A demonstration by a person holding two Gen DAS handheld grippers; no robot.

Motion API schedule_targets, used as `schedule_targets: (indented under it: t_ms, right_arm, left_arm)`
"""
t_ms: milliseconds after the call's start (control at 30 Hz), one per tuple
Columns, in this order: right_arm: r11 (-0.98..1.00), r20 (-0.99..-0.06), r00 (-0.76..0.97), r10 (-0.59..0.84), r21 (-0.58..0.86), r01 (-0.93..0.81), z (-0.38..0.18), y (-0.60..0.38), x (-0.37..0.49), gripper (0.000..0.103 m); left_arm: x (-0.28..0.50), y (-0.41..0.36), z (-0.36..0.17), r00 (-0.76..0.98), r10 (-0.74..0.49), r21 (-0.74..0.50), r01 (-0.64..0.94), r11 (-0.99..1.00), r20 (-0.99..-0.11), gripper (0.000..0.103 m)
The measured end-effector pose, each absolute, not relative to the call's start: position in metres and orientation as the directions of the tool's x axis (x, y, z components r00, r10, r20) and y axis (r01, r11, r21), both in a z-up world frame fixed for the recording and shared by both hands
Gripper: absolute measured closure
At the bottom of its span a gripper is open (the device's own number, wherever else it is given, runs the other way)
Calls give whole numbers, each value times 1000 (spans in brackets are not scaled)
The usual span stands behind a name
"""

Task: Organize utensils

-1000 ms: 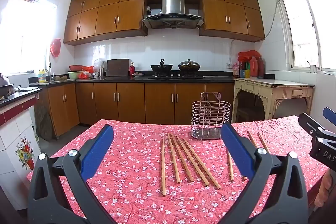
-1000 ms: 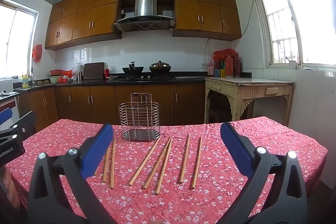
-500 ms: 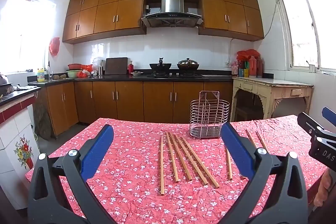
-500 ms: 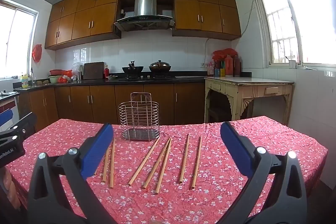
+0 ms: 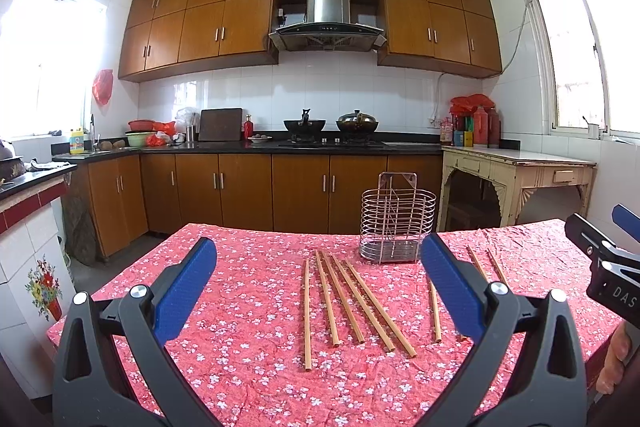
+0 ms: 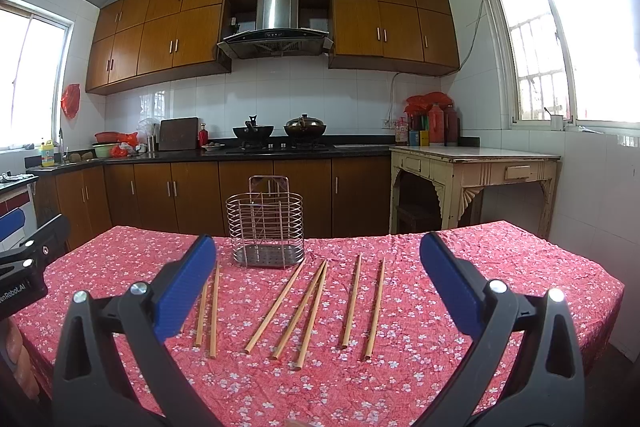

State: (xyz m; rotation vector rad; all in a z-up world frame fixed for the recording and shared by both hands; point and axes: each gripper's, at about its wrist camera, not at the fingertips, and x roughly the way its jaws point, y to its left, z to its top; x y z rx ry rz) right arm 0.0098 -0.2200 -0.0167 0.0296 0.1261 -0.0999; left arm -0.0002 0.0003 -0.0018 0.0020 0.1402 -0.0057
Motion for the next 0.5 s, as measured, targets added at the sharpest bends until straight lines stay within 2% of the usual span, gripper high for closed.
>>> schedule_targets:
  t_ms: [500]
  right_arm:
    - [994, -127, 987, -98, 25, 102, -17, -221, 10, 4]
  left_arm:
    - [2, -3, -5, 990, -10, 1, 10, 1000, -141, 2]
